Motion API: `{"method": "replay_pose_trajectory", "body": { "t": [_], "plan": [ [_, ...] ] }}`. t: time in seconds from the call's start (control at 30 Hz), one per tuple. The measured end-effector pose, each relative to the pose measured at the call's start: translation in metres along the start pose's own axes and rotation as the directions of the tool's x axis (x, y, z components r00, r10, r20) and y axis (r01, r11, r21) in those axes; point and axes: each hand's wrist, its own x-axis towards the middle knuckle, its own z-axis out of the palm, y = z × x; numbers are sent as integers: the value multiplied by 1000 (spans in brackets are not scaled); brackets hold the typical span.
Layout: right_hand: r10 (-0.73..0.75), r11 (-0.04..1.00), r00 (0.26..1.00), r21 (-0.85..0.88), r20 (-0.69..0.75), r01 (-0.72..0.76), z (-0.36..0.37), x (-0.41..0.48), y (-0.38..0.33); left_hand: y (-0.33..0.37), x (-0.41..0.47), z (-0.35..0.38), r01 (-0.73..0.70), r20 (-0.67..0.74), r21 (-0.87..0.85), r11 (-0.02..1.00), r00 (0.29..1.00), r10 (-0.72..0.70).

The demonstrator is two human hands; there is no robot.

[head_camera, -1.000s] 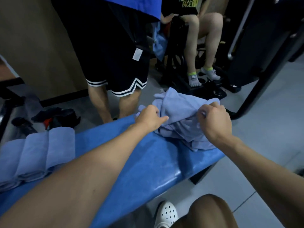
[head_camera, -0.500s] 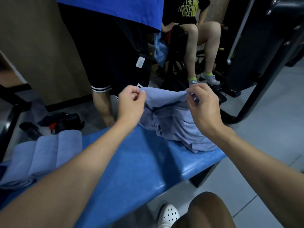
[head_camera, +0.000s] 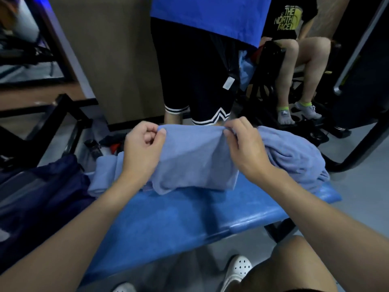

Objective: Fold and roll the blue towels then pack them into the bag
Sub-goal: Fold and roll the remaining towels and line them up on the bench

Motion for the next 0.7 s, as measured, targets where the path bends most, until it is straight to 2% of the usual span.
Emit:
{"method": "replay_pose_trajectory", "body": {
  "t": [0.1, 0.17, 0.27, 0.33, 0.53, 0.7],
  "plan": [
    [41, 999, 990, 7, 137, -42, 19, -15, 4, -24, -17, -14, 68, 89, 61, 996, 993, -74],
    [115, 990, 966, 54, 233, -131, 32, -27, 9, -44, -28, -19, 119, 142, 156, 981, 980, -142],
    [197, 967, 895, 69, 401, -243, 45, -51, 17, -77, -43, -24, 235, 195, 270, 934, 936, -292],
    [263, 953, 833, 6, 487, -304, 49, -67, 24, -97, -56, -28, 322, 223, 333, 886, 886, -406],
    [509, 860, 632, -314, 584, -403, 56, -111, 44, -131, -96, -34, 414, 163, 518, 748, 811, -562],
    [615, 784, 616, -461, 492, -415, 61, -120, 48, -129, -101, -29, 324, 193, 610, 723, 824, -533]
  ]
}}
